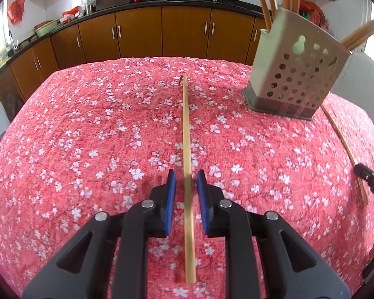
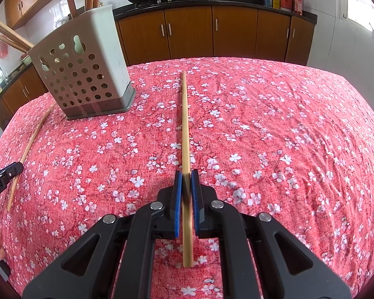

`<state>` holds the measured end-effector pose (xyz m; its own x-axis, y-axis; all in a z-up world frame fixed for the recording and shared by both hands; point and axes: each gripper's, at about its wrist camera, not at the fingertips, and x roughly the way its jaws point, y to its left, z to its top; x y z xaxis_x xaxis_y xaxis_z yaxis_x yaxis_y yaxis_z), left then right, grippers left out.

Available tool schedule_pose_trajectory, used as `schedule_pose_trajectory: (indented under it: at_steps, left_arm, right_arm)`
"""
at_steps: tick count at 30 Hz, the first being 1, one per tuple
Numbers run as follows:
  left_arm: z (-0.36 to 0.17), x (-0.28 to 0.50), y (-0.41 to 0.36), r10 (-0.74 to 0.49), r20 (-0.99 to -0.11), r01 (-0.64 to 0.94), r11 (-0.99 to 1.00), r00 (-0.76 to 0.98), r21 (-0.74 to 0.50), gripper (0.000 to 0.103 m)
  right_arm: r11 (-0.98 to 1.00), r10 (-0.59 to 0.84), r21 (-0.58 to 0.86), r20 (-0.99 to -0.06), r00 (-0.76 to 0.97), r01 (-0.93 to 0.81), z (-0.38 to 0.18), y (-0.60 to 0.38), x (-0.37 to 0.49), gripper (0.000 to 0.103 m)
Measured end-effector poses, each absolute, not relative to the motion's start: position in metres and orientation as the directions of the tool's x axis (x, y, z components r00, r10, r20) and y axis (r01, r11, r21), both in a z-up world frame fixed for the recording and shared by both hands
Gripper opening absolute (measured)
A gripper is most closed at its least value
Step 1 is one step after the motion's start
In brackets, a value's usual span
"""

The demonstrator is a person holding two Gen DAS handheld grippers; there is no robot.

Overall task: Organize utensils
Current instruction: 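Close the left tool on a chopstick while the right tool grasps the last one, then lift both held chopsticks upright above the perforated holder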

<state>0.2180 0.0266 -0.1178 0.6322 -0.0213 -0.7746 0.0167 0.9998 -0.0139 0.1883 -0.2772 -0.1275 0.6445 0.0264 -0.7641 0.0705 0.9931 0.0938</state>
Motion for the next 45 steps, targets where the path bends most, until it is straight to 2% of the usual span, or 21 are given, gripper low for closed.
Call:
schedule_pose_trajectory:
  at_steps: [18, 20, 22, 26, 33, 41, 45]
  left_arm:
    - [-0.121, 0.209, 0.013, 0.003, -0.776, 0.035, 0.999, 0.631, 0.033, 0.018]
    - [-0.122, 0.206, 0.014, 0.0, -0.776, 0.038, 0.999, 0.63, 0.031, 0.016]
    - [-0.122, 0.203, 0.015, -0.003, -0.776, 0.038, 0.999, 0.63, 0.027, 0.009]
    - [-0.121, 0.202, 0.016, -0.006, -0.777, 0.046, 0.999, 0.629, 0.029, 0.008]
    - [-0.098, 0.195, 0.022, -0.032, -0.752, 0.047, 0.999, 0.658, -0.001, 0.008]
    - [-0.079, 0.189, 0.027, -0.048, -0.726, 0.04, 0.999, 0.686, -0.029, 0.008]
    - [-0.062, 0.186, 0.03, -0.059, -0.693, 0.036, 0.998, 0.719, -0.048, 0.008]
  right_arm:
    - [0.992, 0.037, 0.108, -0.764, 0.644, 0.071, -0.127, -0.279, 0.188, 0.008]
    - [0.992, 0.036, 0.106, -0.764, 0.644, 0.071, -0.127, -0.279, 0.189, 0.009]
    - [0.992, 0.038, 0.109, -0.764, 0.644, 0.071, -0.127, -0.278, 0.188, 0.008]
    - [0.991, 0.048, 0.116, -0.761, 0.647, 0.064, -0.125, -0.281, 0.187, 0.008]
    - [0.988, 0.054, 0.14, -0.712, 0.7, 0.066, -0.109, -0.29, 0.168, 0.008]
    - [0.987, 0.05, 0.144, -0.702, 0.711, 0.073, -0.103, -0.296, 0.166, 0.008]
    - [0.986, 0.044, 0.149, -0.645, 0.763, 0.069, -0.082, -0.299, 0.162, 0.008]
